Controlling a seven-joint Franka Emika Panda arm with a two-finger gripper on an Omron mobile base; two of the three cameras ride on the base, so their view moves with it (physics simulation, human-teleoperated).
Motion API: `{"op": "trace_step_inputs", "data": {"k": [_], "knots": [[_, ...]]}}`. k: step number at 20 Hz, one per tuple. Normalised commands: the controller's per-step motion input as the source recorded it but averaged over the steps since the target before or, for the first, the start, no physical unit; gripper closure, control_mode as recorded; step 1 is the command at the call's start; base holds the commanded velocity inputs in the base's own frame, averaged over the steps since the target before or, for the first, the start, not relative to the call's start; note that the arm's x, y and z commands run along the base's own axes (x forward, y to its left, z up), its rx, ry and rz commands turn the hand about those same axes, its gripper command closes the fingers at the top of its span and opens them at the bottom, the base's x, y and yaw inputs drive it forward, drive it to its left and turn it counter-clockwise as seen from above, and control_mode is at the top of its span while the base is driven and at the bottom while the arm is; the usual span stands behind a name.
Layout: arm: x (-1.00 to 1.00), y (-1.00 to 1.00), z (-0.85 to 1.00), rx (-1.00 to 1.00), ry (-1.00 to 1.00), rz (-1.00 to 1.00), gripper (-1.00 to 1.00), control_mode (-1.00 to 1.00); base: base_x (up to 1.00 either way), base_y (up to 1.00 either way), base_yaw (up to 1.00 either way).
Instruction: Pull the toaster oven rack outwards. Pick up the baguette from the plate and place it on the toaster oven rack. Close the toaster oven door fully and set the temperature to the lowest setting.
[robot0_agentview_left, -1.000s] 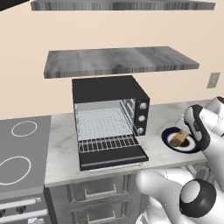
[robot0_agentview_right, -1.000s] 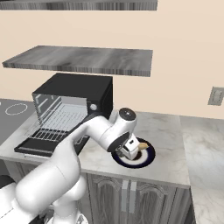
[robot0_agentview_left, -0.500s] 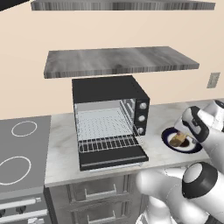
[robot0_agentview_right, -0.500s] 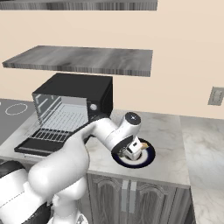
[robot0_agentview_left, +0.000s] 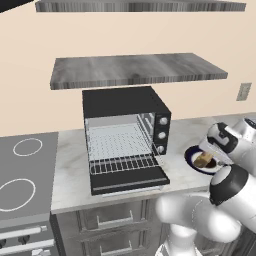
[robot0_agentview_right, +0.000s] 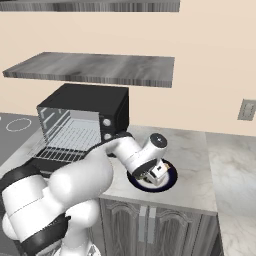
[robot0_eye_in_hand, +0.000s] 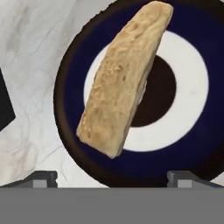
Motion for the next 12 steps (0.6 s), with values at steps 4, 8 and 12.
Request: {"op": "trace_step_inputs", "data": {"k": [4,8,12], "knots": [[0.18,-0.11,-0.27,0.02,0.0,0.01,-1.0,-1.0,0.0,0.0,0.0],[0.19,-0.13,-0.24,0.03,0.0,0.01,-1.0,-1.0,0.0,0.0,0.0],[0.2,-0.14,-0.16,0.05,0.0,0.01,-1.0,-1.0,0.0,0.0,0.0]]}}
